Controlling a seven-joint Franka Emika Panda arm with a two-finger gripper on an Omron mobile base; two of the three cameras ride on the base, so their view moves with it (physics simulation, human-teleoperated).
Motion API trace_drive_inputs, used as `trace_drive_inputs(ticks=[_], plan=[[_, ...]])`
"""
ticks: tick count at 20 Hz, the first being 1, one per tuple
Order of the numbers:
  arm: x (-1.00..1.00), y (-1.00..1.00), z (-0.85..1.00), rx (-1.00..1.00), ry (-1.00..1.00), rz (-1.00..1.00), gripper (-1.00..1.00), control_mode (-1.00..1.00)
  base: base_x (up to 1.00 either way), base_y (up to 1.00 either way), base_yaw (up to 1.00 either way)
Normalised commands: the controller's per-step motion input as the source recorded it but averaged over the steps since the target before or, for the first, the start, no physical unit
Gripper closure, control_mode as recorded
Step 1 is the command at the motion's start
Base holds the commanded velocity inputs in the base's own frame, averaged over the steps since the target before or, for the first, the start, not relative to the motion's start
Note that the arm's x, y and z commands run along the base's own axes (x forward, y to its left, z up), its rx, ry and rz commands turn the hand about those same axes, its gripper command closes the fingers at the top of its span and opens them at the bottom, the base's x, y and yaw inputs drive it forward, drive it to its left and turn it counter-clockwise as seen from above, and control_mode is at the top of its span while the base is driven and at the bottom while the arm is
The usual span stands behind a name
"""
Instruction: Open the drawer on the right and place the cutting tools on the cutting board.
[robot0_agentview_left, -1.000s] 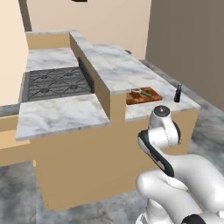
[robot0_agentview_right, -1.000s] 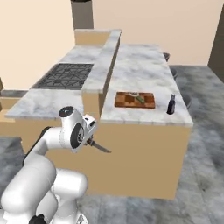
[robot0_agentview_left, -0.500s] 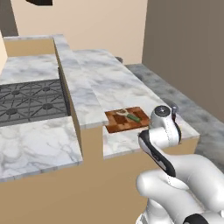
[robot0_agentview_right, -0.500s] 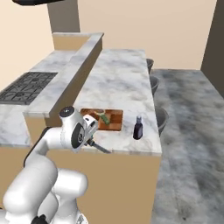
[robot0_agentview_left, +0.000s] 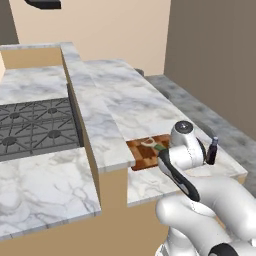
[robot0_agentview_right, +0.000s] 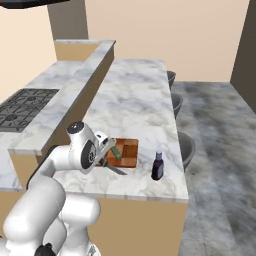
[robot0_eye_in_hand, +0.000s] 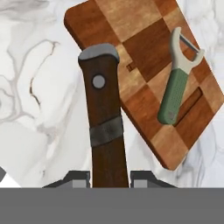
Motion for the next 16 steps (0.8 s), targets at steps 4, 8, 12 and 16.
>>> trace_drive_inputs(ticks=[4,8,12,16], plan=[[0.7,0.44,0.25,0.09,0.15,-0.01,1.0,-1.0,0.0,0.0,0.0],[0.97,0.74,0.22,0.19,0.15,0.0,1.0,-1.0,0.0,0.0,0.0],[0.76,0.48,0.08,0.16,0.13,0.0,1.0,-1.0,0.0,0.0,0.0],[0.16,0.0,0.0,0.0,0.01,0.0,1.0,-1.0,0.0,0.0,0.0]])
